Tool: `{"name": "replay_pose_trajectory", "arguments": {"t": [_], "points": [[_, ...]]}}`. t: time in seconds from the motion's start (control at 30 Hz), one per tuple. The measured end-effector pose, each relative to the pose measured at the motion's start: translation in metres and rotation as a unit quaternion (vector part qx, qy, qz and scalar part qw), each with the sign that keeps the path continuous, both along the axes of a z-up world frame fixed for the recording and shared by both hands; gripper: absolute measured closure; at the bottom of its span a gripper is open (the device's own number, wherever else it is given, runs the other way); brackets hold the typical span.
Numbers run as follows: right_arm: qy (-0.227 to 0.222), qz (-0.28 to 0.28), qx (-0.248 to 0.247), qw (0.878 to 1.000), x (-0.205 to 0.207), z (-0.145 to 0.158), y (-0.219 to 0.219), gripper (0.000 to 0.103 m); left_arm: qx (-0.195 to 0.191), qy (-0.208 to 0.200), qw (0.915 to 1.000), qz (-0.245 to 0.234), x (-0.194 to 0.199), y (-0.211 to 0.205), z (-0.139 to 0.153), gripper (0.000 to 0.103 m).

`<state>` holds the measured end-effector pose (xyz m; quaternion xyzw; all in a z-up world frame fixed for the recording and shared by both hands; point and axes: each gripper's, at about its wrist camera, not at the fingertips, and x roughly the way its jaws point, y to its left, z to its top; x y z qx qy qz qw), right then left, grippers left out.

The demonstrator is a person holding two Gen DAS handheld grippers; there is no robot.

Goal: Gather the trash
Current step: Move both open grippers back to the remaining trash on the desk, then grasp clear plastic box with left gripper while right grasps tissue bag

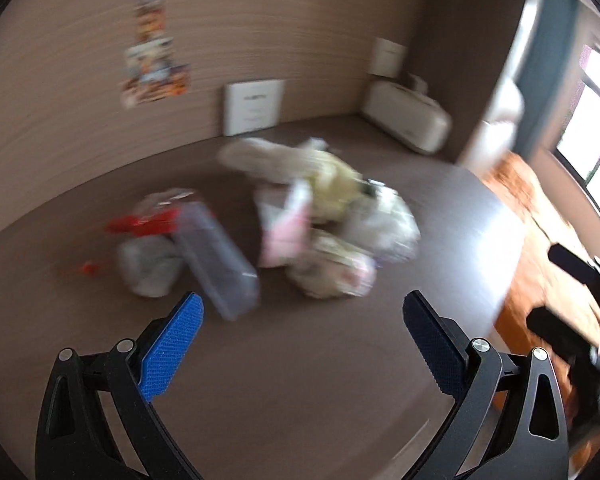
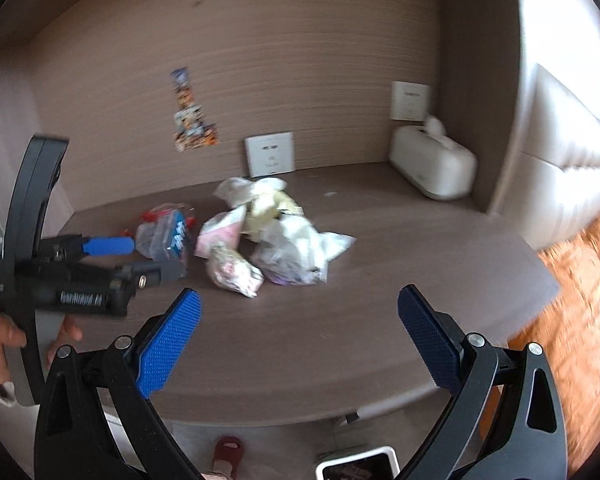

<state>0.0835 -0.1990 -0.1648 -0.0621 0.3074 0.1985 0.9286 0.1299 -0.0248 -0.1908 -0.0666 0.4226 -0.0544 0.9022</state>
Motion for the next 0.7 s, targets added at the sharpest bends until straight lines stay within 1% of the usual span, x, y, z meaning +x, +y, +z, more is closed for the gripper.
{"name": "replay_pose_trajectory", "arguments": {"t": [0.1, 0.17, 0.3, 0.37, 0.43, 0.47, 0.53, 0.57, 0.6, 0.63, 0.67, 0.7], "points": [[-0.002, 0.031, -0.033, 0.999, 0.013, -0.011, 0.030, 0.005, 0.004, 0.010, 0.9992, 0.039, 0.015, 0.016, -0.008, 0.005], [-0.003, 0.046, -0.046, 0.998, 0.018, -0.018, 0.043, 0.005, 0.001, 0.016, 0.9986, 0.050, 0.016, 0.023, -0.013, 0.005], [0.007, 0.066, -0.063, 0.996, 0.032, -0.033, 0.067, 0.005, -0.009, 0.038, 0.9979, 0.052, 0.032, 0.035, -0.027, 0.005], [0.011, 0.076, -0.074, 0.994, 0.038, -0.041, 0.078, 0.005, -0.021, 0.045, 0.9975, 0.050, 0.036, 0.038, -0.030, 0.005], [0.014, 0.084, -0.085, 0.993, 0.044, -0.047, 0.086, 0.009, -0.035, 0.056, 0.9968, 0.045, 0.042, 0.040, -0.035, 0.005], [0.016, 0.086, -0.092, 0.992, 0.048, -0.051, 0.091, 0.010, -0.037, 0.063, 0.9964, 0.042, 0.045, 0.040, -0.037, 0.005], [0.021, 0.095, -0.102, 0.990, 0.055, -0.057, 0.097, 0.017, -0.034, 0.070, 0.9962, 0.039, 0.050, 0.039, -0.041, 0.005], [0.024, 0.098, -0.107, 0.989, 0.059, -0.060, 0.100, 0.019, -0.034, 0.076, 0.9959, 0.036, 0.054, 0.039, -0.044, 0.005], [0.025, 0.100, -0.117, 0.988, 0.063, -0.064, 0.104, 0.023, -0.032, 0.080, 0.9956, 0.037, 0.057, 0.039, -0.047, 0.006], [0.026, 0.104, -0.123, 0.987, 0.065, -0.066, 0.107, 0.029, -0.036, 0.084, 0.9951, 0.037, 0.061, 0.040, -0.050, 0.012], [0.028, 0.107, -0.129, 0.986, 0.068, -0.069, 0.109, 0.031, -0.043, 0.088, 0.9946, 0.034, 0.063, 0.041, -0.051, 0.017], [0.032, 0.109, -0.136, 0.984, 0.071, -0.073, 0.112, 0.039, -0.045, 0.092, 0.9942, 0.032, 0.066, 0.041, -0.053, 0.028]]}}
